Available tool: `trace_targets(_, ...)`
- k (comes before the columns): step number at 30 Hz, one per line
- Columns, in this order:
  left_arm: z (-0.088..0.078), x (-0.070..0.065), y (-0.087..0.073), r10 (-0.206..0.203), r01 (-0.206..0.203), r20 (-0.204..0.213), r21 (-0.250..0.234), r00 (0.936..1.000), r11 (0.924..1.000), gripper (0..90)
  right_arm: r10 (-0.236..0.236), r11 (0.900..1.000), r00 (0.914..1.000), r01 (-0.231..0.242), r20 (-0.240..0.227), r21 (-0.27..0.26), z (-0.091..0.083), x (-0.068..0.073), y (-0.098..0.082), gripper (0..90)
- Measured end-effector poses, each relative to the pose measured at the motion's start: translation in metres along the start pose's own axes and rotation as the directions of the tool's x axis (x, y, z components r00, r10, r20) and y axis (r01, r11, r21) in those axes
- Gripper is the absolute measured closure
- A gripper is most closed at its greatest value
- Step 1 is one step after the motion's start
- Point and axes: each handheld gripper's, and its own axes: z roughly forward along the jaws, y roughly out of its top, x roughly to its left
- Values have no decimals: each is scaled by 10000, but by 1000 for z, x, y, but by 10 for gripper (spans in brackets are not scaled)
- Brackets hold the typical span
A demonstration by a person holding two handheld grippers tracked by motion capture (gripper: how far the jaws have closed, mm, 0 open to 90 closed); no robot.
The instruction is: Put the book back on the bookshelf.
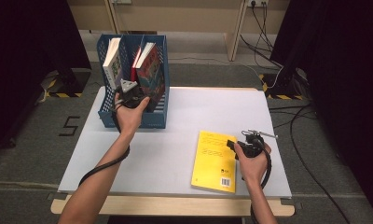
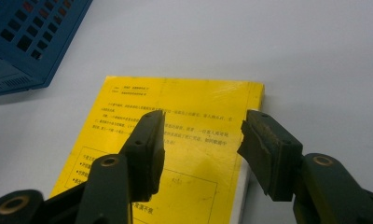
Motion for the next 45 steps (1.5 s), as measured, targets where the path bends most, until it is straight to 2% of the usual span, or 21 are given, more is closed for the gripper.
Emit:
trace_targets(1, -2, 0, -1, 16, -16, 53, 11, 10000, 10000, 355, -113, 9999, 9999, 113, 11, 8, 1, -2, 1, 487)
trace_targets(3, -5, -1, -4, 60, -60, 127, 43, 9999, 10000, 354, -72, 10000, 10000, 72, 43, 41, 2, -2, 3, 487)
trace_targets(4, -6, -2, -5, 51, -52, 165, 59, 9999, 10000, 355, 94, 9999, 9999, -95, 55, 140, 2, -1, 4, 486)
trace_targets(8, -13, -5, -11, -31, 23, 477, 168, 9989, 9999, 356, 15, 9999, 9999, -17, 136, 125, 2, -3, 9, 487)
trace_targets(11, -17, -6, -16, 62, -76, 735, 187, 9973, 9998, 361, 105, 9997, 9998, -108, 147, 210, 2, -3, 14, 488)
trace_targets(13, -20, -7, -19, 124, -139, 775, 184, 9969, 9997, 363, -31, 9997, 9998, 27, 188, 229, 3, -4, 17, 490)
trace_targets(20, -30, -12, -31, 361, -395, 1038, 315, 9939, 9987, 366, 25, 9988, 9996, -40, 293, 492, 9, -5, 24, 491)
trace_targets(24, -34, -17, -37, 429, -500, 1341, 505, 9900, 9975, 373, 51, 9978, 9993, -75, 364, 659, 11, -6, 27, 495)
trace_targets(30, -39, -35, -49, 800, -949, 1856, 726, 9794, 9928, 378, 64, 9965, 9988, -104, 489, 824, 14, -9, 34, 495)
trace_targets(32, -40, -39, -51, 827, -997, 1971, 776, 9769, 9920, 381, 84, 9964, 9985, -129, 542, 834, 15, -9, 36, 495)
trace_targets(33, -40, -44, -54, 876, -1079, 2123, 861, 9733, 9904, 382, 89, 9957, 9984, -141, 562, 918, 15, -10, 39, 494)
trace_targets(36, -41, -48, -56, 885, -1120, 2250, 940, 9703, 9893, 384, 51, 9957, 9983, -104, 579, 920, 16, -11, 40, 494)
trace_targets(37, -40, -53, -59, 951, -1239, 2451, 1047, 9648, 9868, 385, 153, 9947, 9982, -211, 580, 1010, 18, -11, 43, 494)
trace_targets(39, -40, -59, -62, 951, -1302, 2671, 1169, 9590, 9846, 387, 109, 9943, 9981, -173, 605, 1054, 19, -12, 44, 494)
trace_targets(40, -40, -59, -62, 951, -1302, 2671, 1169, 9590, 9846, 388, 109, 9943, 9981, -173, 605, 1054, 19, -12, 44, 494)
trace_targets(41, -40, -66, -66, 1016, -1422, 2853, 1254, 9530, 9819, 391, 206, 9933, 9979, -274, 616, 1123, 21, -12, 46, 494)
trace_targets(45, -40, -79, -74, 1036, -1584, 3294, 1441, 9385, 9768, 411, 38, 9939, 9977, -111, 670, 1097, 24, -13, 50, 535)
